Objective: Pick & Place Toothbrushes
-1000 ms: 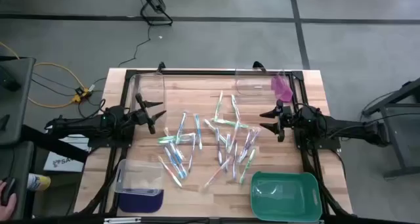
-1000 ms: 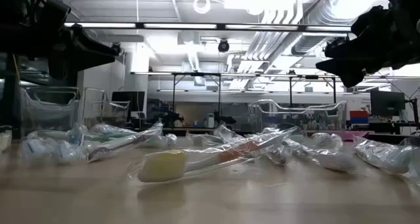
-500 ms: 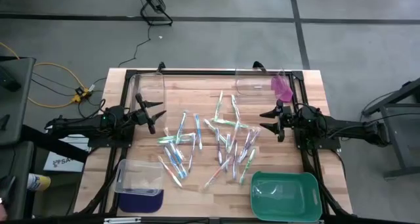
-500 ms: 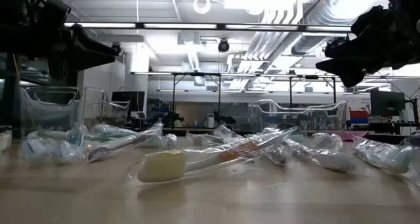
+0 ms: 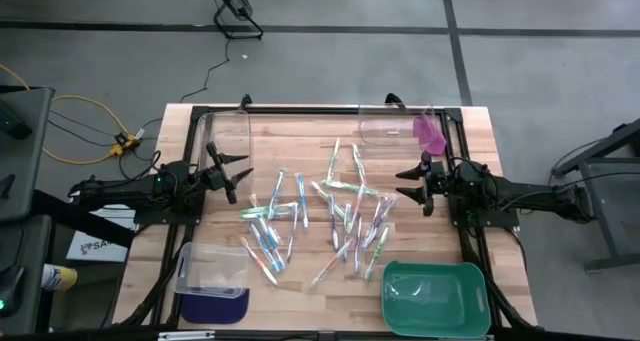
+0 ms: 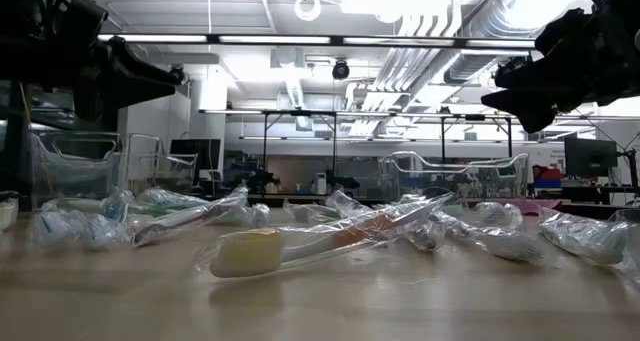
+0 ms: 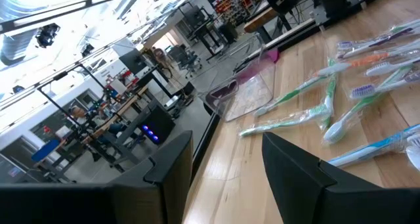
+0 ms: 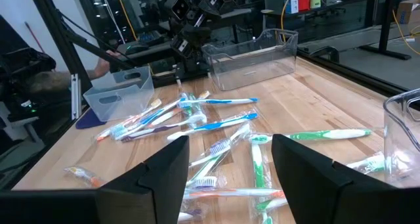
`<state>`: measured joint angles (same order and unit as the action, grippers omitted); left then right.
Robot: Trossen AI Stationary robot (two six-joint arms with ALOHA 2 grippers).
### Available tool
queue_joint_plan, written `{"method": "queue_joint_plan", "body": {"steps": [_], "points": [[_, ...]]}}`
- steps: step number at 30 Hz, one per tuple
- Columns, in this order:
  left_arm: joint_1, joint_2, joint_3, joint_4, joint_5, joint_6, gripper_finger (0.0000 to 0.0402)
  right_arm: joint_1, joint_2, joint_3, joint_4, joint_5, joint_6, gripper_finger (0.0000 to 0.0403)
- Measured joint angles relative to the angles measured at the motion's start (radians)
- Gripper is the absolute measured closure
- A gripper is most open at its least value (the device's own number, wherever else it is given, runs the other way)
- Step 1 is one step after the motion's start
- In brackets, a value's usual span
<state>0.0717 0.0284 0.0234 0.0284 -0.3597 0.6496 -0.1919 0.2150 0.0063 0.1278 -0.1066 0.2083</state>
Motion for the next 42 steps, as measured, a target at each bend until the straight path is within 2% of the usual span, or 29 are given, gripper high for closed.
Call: {"method": "queue_joint_plan", "body": {"steps": [38,42], "points": [[0.0,0.0,0.0,0.0,0.0,0.0,0.0224,0.0,0.0,0.0,0.0,0.0,0.0,0.0192],[0.0,0.0,0.0,0.013,-0.006,0.001,0.0224,0.0,0.0,0.0,0.01,0.023,-0.056,0.0192]]}}
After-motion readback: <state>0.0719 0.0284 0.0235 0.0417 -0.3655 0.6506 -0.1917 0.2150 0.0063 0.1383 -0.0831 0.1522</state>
